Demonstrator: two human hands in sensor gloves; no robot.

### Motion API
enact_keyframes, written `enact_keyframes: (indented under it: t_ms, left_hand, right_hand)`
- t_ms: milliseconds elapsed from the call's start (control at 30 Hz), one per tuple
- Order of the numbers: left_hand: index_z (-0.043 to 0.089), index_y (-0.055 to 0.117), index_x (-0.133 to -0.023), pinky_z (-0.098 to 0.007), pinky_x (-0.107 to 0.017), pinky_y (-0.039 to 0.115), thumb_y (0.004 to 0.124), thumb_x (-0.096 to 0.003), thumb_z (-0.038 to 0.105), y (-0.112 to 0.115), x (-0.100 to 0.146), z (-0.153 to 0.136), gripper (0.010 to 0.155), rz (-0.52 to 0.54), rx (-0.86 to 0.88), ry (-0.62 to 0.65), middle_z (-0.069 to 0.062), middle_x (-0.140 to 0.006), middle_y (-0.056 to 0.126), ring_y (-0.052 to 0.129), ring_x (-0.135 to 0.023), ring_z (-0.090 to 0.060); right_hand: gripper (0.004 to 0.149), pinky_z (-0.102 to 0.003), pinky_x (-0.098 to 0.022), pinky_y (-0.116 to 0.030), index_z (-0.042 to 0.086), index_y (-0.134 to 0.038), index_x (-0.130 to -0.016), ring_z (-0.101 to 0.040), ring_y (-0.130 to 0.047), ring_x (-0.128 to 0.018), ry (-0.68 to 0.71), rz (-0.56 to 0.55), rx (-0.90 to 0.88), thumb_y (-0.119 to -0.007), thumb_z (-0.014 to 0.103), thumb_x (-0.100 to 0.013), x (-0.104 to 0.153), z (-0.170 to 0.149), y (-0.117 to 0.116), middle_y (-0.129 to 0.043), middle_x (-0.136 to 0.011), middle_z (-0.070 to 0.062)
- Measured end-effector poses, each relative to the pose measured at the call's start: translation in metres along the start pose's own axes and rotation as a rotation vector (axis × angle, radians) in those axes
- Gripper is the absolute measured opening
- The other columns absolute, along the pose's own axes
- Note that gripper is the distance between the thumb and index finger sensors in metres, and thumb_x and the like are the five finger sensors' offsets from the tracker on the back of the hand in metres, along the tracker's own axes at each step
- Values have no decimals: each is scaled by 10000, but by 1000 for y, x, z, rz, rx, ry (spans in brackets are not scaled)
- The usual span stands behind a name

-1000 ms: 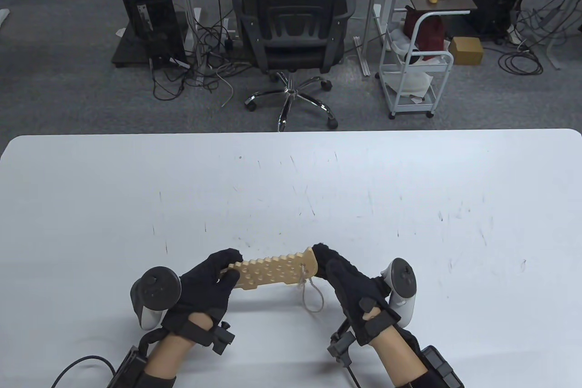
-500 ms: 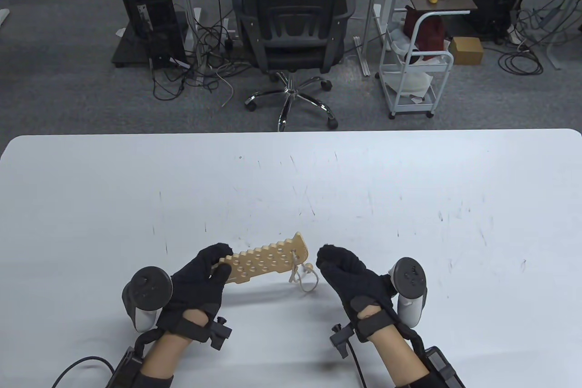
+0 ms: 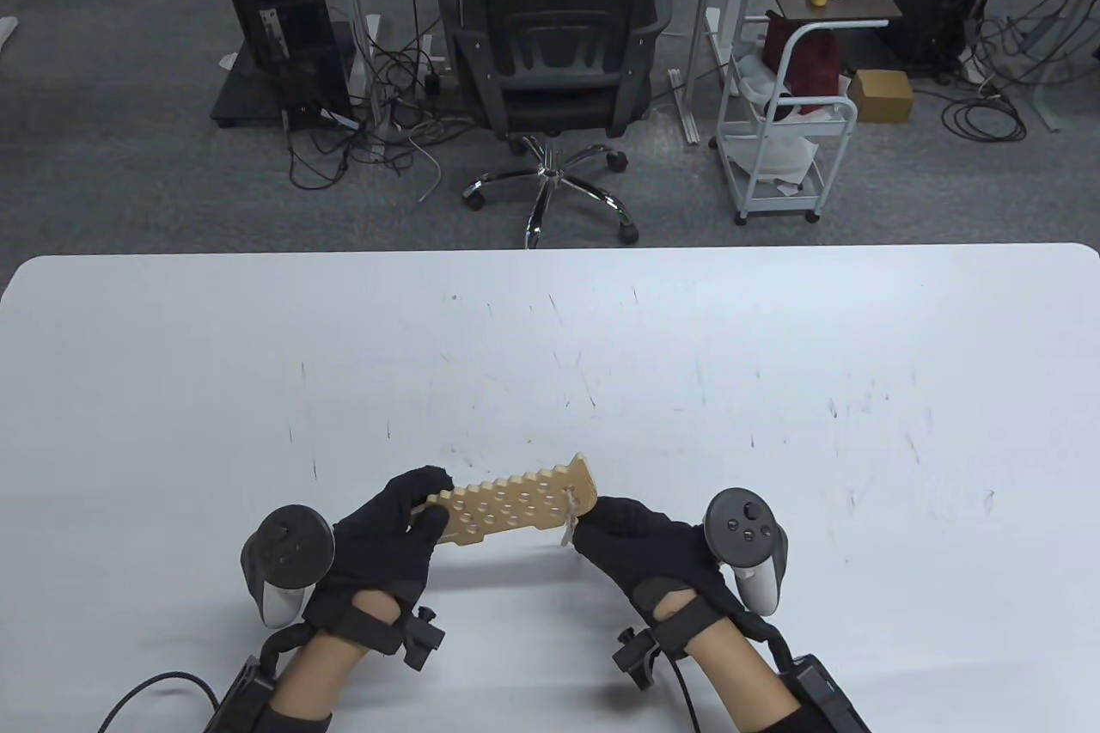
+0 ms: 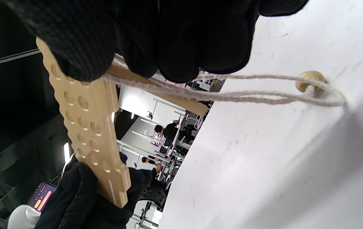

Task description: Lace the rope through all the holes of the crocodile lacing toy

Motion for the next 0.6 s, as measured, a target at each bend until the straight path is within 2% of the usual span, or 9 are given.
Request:
enact_keyframes:
  t_ms: [133,333,600]
  left_hand:
    - [283,696,-933,-548,-700,667,771,-412,362,3,0,1,532,-12,7,3,12,-796,886,979,-645,-247]
    - [283,695,-933,-549,-699,668,769,-412,362,3,0,0,532,-12,16,-7,12,-796,885,980,-644,-247]
    - [278,699,-932,-551,-696,668,771,-410,359,-2,1,-1,532,32,4,-36,9,-792,888,981,-639,-251]
  right_hand:
    - [499,-645,-633,-502,180,-825,-880,-420,-794,-774,-13,27,-25,-890,409,-441,0,-3,-6,-848,-866,-140]
    - [421,-645,-638,-499,227,-860,-834,-414,-795,-779,-13,26,-62,-898,375,-442,-1,-4,-6,-852,-866,-127]
    - [402,-641,-643,-502,265,-825,-847,-399,-811,-766,-6,-37,-69,-882,345,-457,0,-2,3,-867,-841,-110]
Point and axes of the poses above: the tracker on the back of each hand, its own z axis roughly to the thumb side, its own x axis roughly from the fingertips to the wrist, y = z × x, the point moved 3 cm from there along -x, roughly from the wrist to the fingertips
